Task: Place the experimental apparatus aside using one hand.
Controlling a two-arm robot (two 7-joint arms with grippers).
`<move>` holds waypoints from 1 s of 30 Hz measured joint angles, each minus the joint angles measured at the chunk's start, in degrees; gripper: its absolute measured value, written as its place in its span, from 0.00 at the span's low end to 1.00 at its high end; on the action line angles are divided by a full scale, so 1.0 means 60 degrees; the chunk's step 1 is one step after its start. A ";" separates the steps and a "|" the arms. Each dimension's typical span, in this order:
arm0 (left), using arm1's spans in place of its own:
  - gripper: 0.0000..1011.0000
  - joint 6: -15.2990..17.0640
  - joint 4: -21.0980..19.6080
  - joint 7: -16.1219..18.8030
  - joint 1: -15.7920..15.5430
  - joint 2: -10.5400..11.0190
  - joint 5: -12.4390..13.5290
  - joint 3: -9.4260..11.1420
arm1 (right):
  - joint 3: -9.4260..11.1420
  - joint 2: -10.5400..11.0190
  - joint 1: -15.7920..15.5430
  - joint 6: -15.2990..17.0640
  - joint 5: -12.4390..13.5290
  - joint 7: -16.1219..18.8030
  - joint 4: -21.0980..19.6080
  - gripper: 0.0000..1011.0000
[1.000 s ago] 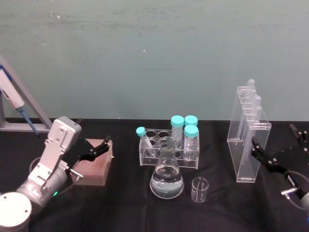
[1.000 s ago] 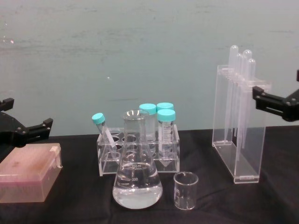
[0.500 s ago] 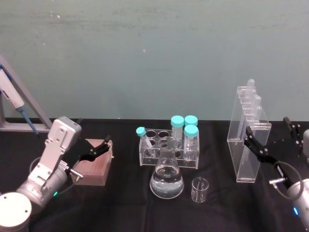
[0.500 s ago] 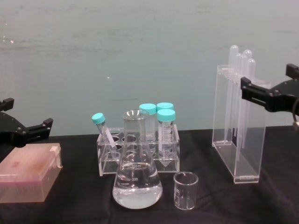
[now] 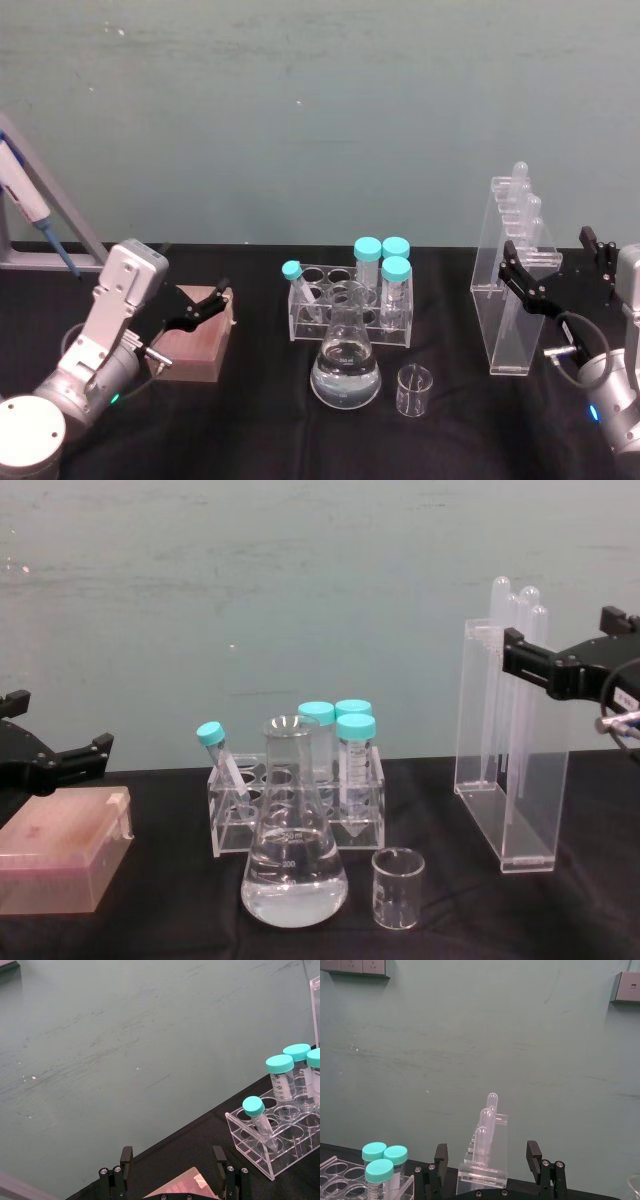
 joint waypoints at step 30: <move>0.99 0.0000 0.0000 0.0000 0.0000 -0.0001 0.0000 0.0000 | 0.0584 -0.0890 0.0389 0.0009 -0.0381 0.0634 0.0793 0.99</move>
